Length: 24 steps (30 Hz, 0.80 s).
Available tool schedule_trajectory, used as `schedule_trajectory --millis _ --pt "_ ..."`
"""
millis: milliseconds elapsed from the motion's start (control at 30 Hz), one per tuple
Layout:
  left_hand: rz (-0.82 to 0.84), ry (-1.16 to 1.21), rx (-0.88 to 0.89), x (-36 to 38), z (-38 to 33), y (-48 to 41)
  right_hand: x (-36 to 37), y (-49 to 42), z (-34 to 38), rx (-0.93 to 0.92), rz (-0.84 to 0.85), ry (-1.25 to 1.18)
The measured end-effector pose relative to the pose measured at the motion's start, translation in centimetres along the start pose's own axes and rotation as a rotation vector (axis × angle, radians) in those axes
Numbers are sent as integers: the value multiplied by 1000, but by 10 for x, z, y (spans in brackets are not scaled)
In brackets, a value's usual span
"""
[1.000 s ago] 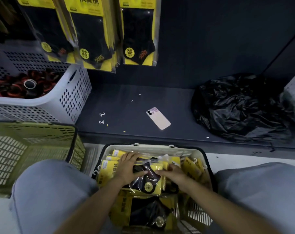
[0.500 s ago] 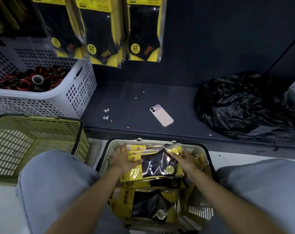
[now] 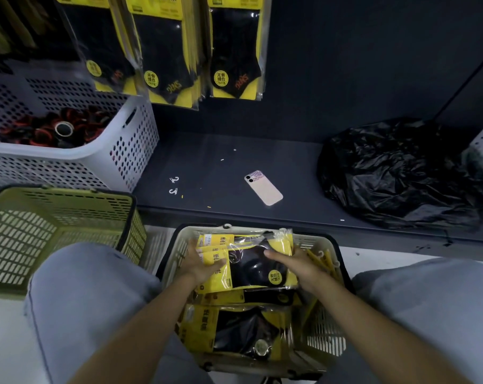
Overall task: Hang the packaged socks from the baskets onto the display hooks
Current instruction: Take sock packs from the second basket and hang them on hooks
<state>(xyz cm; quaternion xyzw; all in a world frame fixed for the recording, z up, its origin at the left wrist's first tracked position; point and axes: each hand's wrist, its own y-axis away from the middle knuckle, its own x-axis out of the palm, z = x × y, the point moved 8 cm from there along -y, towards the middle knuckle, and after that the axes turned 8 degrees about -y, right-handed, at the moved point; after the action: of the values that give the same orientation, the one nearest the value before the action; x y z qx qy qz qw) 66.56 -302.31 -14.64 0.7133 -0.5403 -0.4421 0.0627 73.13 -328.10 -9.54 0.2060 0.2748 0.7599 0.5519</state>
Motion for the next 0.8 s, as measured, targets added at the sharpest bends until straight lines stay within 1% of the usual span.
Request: schedule_trajectory --millis 67,133,167,233,267,300,333,367,400,433,467,500,567,633,667,733,800 --pt "41 139 -9 1 -13 0 -2 5 27 -100 9 -41" --pt "41 249 11 -4 -36 2 -10 13 57 -174 -40 -99" --pt "0 273 25 -14 -49 3 -14 17 71 -205 -54 -142" --pt "-136 351 81 -43 -79 12 -24 24 97 -275 -76 -250" --pt "-193 431 109 -58 -93 18 -29 28 108 -304 -91 -312" --pt "-211 528 127 -70 -105 24 -34 30 115 -319 -106 -375" --pt "-169 636 149 -76 -117 30 -37 31 120 -314 -127 -441" --pt "-64 743 182 -76 -132 38 -39 31 121 -294 -138 -502" --pt "85 822 230 -71 -150 47 -37 31 122 -265 -127 -552" --pt "233 857 289 -65 -169 57 -33 30 122 -245 -100 -582" --pt "334 864 348 -61 -186 67 -27 32 123 -236 -69 -596" --pt "380 879 389 -59 -200 73 -22 33 125 -236 -44 -592" --pt "341 925 389 -61 -216 78 -13 39 131 -251 -11 -569" --pt "199 891 374 -71 -223 79 -13 43 144 -323 -7 -528" --pt "133 846 395 -78 -227 80 -17 45 153 -371 -42 -490" --pt "61 750 479 -93 -239 84 -32 52 176 -496 -159 -381" --pt "10 672 544 -107 -251 89 -34 66 207 -649 -191 -236"
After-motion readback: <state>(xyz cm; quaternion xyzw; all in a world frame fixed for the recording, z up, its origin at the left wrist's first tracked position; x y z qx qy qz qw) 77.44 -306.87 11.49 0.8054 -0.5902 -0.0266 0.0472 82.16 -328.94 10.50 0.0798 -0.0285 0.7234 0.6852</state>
